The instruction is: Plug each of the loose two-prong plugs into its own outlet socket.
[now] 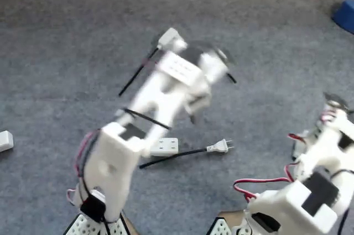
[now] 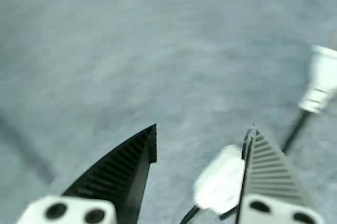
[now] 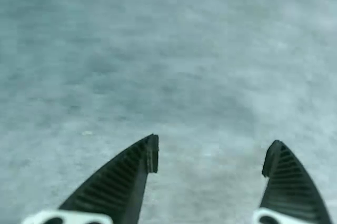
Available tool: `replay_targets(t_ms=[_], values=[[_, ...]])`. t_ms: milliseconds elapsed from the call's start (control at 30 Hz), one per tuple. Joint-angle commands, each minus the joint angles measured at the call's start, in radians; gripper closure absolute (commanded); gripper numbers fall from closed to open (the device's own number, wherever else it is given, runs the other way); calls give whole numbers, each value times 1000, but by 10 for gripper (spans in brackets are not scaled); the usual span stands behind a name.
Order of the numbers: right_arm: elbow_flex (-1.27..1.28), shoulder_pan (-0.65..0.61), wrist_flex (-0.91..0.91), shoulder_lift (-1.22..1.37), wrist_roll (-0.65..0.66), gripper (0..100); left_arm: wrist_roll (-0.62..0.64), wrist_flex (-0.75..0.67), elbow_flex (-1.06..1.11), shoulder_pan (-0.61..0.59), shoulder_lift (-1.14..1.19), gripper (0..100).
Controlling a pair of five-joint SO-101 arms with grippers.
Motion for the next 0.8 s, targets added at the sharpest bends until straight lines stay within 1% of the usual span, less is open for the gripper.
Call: replay_targets(t_ms=[0,67,133,200,267,333,467,500,533,600,633,700,767], values=[[-88,-189,131,-33,-61,684,127,18,-36,-189,-131,732],[-148,-303,252,-33,-137,684,170,18,-27,-275,-134,732],[-217,-397,354,-33,-265,684,170,18,2,-343,-134,732],[-265,-456,374,-42,-400,685,167,17,47,-383,-134,731],[-278,-493,355,-94,-535,697,127,14,93,-401,-134,731],[-278,-515,328,-185,-654,749,94,12,127,-403,-134,731],[-216,-519,243,-374,-882,906,92,11,134,-400,-134,730],[-168,-533,193,-401,-908,925,92,5,133,-400,-137,730],[-117,-570,142,-415,-901,920,92,-3,133,-398,-137,730],[-22,-650,53,-418,-865,885,92,-6,133,-398,-137,730],[21,-699,21,-420,-875,868,92,-5,133,-400,-136,730],[84,-774,-12,-429,-956,854,92,-3,134,-407,-136,730],[128,-822,-22,-430,-1043,852,91,-3,134,-427,-139,730]])
